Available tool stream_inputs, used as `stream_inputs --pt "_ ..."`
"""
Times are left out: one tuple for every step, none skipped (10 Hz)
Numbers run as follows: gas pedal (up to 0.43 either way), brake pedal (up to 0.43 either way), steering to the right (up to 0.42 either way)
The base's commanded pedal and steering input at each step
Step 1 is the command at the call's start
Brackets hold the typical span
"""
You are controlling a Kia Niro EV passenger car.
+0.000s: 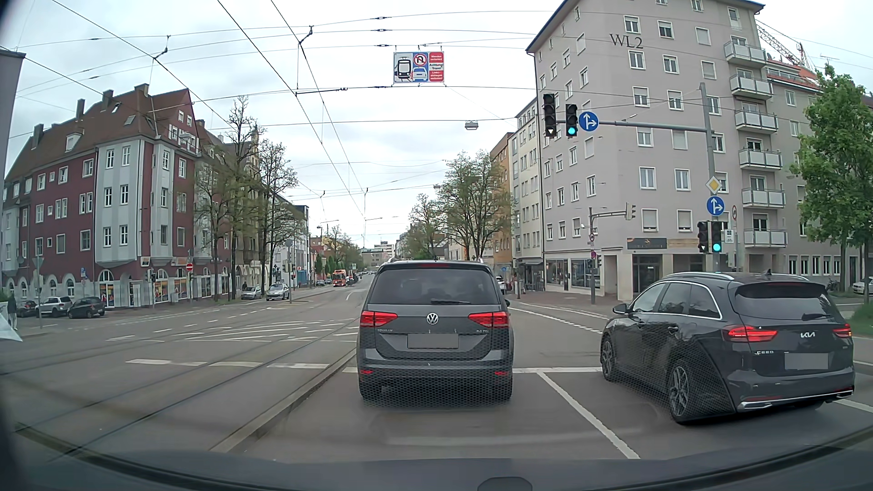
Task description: Follow the waypoints while adhering to traffic rules and regulations
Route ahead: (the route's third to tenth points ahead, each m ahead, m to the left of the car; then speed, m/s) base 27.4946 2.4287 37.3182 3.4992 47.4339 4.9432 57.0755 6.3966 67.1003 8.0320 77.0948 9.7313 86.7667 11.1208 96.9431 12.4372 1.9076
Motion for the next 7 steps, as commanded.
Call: stream_inputs --pt "0.260 0.000 -0.005" --pt "0.260 0.000 -0.005" --pt "0.260 0.000 -0.005" --pt "0.260 0.000 -0.005" --pt "0.260 0.000 -0.005" --pt "0.240 0.000 -0.005" --pt "0.228 0.000 -0.004"
